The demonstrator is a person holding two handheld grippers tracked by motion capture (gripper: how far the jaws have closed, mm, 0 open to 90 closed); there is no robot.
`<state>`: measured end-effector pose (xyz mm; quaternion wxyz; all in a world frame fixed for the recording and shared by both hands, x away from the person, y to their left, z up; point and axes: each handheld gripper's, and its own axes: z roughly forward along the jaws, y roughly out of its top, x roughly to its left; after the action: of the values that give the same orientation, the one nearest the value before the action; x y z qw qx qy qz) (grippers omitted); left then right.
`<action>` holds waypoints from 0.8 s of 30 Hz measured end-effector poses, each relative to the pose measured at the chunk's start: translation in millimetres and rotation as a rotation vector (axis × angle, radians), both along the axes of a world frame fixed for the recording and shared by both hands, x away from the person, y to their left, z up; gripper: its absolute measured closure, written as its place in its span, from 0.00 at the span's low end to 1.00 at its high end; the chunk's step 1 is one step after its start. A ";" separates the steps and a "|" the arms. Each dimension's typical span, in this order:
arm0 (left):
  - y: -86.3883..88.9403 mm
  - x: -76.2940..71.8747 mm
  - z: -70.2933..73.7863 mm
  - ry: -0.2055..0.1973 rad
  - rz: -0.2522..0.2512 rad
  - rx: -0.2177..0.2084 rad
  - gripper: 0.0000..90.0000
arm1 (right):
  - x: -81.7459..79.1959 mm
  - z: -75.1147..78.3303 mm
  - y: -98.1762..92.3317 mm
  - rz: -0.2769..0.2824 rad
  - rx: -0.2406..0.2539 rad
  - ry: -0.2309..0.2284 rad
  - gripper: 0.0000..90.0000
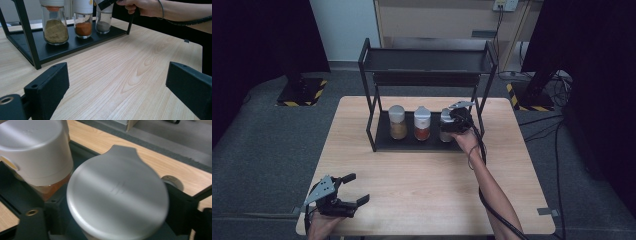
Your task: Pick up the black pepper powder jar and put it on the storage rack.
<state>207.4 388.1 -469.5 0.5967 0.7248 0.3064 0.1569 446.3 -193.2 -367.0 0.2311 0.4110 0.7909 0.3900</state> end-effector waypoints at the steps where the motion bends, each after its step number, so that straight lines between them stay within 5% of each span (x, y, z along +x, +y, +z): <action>1: 0.0 0.0 0.0 0.000 0.000 0.000 0.04 | -0.7 0.3 -0.5 -0.003 -0.001 -0.004 0.19; 5: 0.0 0.0 0.1 -0.001 0.000 0.001 0.04 | -1.9 3.2 -3.8 0.005 0.005 -0.007 0.12; 24: -0.5 0.2 0.8 0.000 -0.003 0.003 0.04 | -34.3 46.5 -12.4 0.094 0.012 -0.074 0.10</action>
<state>207.6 387.5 -468.8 0.5959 0.7261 0.3053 0.1564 412.0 -205.5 -320.5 0.2392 0.3601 0.7978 0.4202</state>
